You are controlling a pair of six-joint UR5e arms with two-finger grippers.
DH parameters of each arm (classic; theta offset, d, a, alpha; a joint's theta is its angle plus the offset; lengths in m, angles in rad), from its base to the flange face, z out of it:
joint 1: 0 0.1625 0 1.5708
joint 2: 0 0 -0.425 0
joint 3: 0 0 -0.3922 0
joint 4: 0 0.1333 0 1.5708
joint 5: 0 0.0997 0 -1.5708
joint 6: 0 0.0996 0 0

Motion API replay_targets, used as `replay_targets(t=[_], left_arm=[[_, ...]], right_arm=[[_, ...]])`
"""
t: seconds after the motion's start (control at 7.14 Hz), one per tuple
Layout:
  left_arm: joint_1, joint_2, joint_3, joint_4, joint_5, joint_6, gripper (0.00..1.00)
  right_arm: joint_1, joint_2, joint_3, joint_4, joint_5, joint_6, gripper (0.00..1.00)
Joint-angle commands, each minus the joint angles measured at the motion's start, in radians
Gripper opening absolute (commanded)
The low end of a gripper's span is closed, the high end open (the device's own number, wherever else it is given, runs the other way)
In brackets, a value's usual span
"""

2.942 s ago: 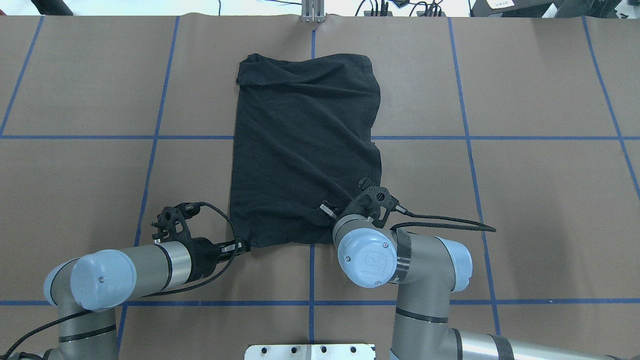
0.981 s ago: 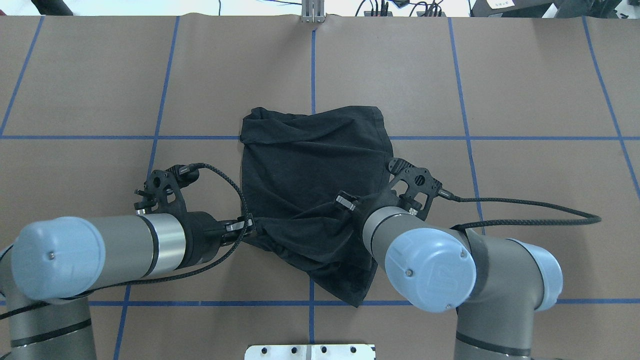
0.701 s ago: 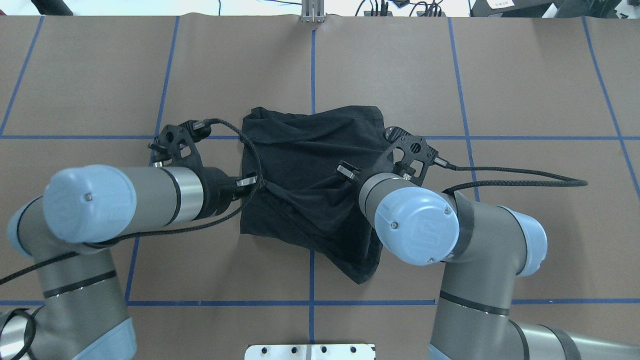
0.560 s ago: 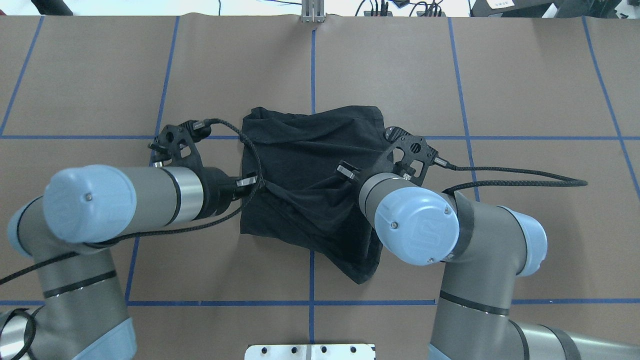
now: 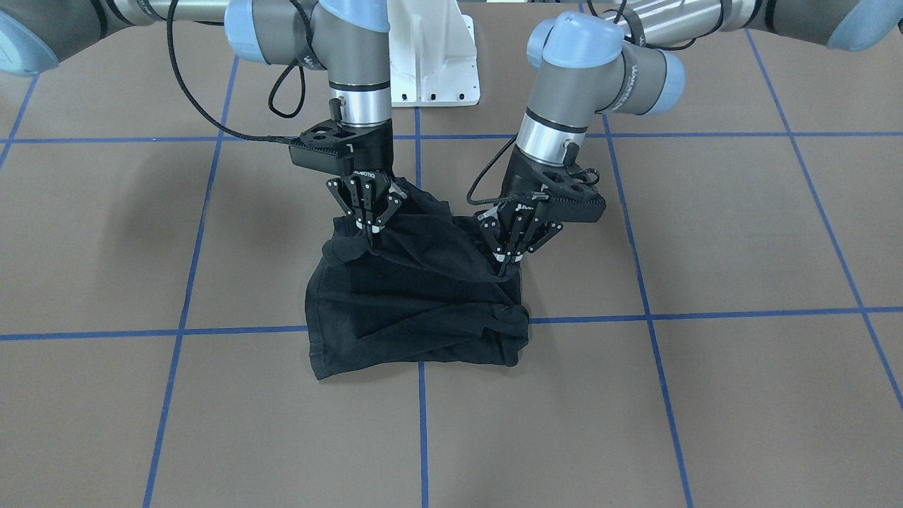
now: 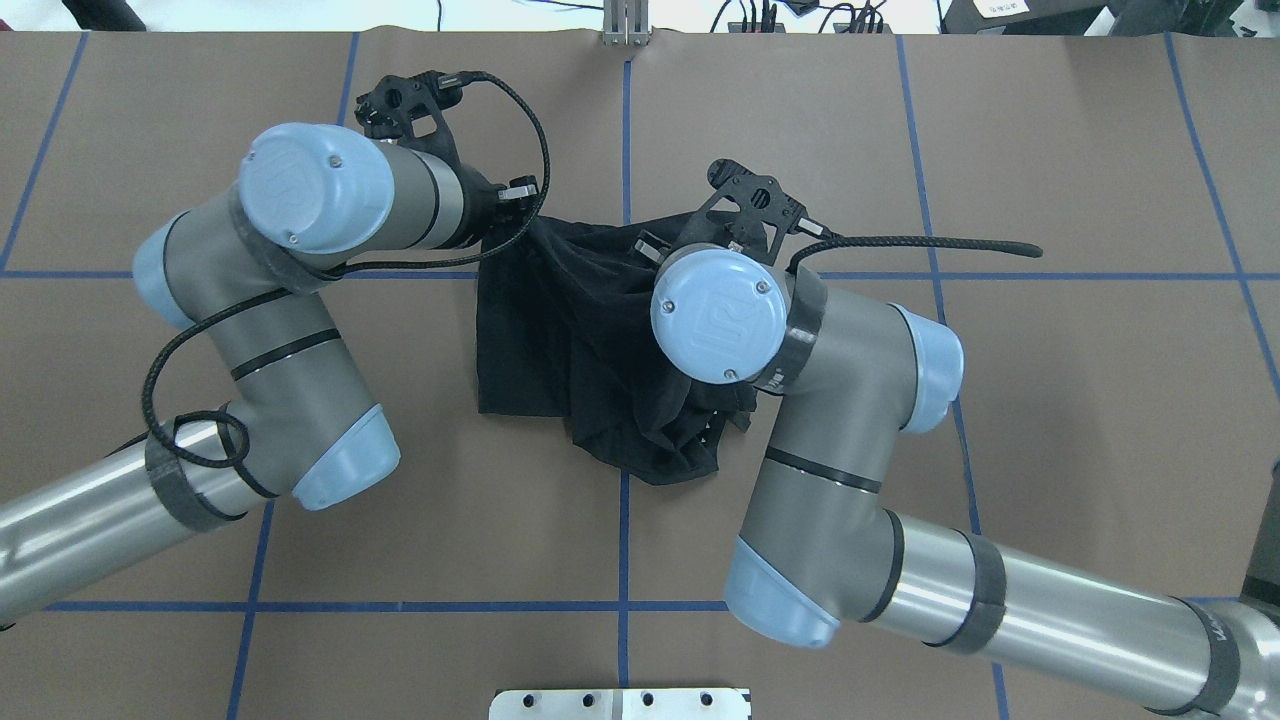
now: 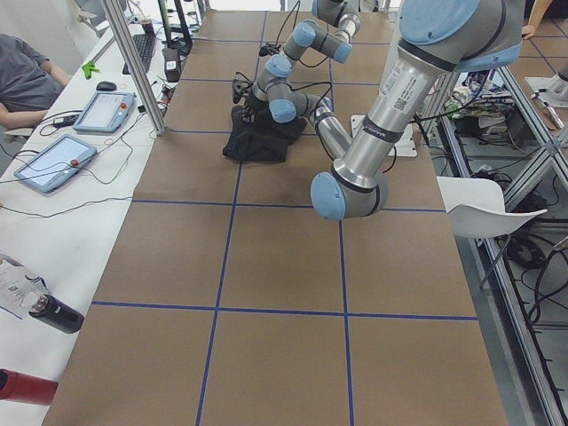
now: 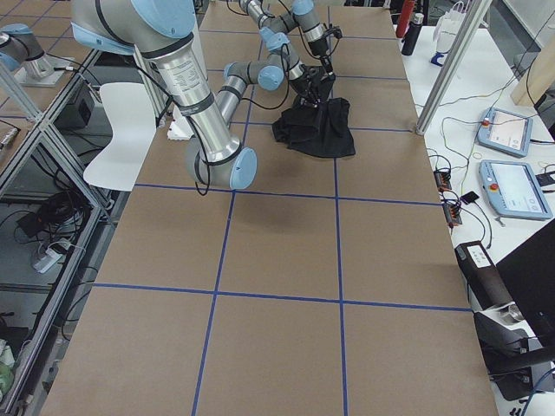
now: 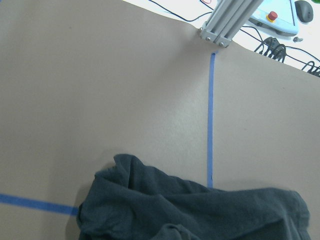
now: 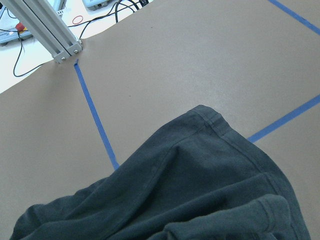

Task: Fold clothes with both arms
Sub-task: 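Lay the folded edge over the far edge and open both grippers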

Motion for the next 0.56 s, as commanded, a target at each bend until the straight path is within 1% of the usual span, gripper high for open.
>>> replay_targets(t=[0.0, 0.14, 0.42], left_arm=[[-0.010, -0.057, 0.159, -0.044, 0.003, 0.046, 0.00], [-0.010, -0.059, 0.201, -0.074, 0.004, 0.072, 0.00], [-0.010, -0.060, 0.252, -0.092, 0.007, 0.095, 0.00]], right_arm=[[0.046, 0.055, -0.205, 0.162, 0.007, -0.036, 0.00], [0.063, 0.069, -0.250, 0.175, 0.022, -0.044, 0.00], [0.086, 0.070, -0.281, 0.175, 0.040, -0.075, 0.00]])
